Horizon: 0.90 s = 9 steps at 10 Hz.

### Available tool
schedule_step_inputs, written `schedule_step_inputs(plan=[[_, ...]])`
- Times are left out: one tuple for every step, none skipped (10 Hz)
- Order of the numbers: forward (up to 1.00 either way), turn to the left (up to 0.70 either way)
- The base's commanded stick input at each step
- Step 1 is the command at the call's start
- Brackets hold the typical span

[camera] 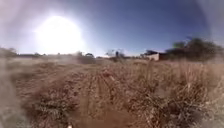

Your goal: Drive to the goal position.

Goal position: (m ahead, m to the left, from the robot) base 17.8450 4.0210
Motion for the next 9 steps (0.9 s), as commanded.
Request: schedule_step_inputs(plan=[[0.50,0.00],[0.50,0.00],[0.50,0.00],[0.50,0.00],[0.50,0.00],[0.50,0.00],[0.50,0.00],[0.50,0.00],[0.50,0.00]])
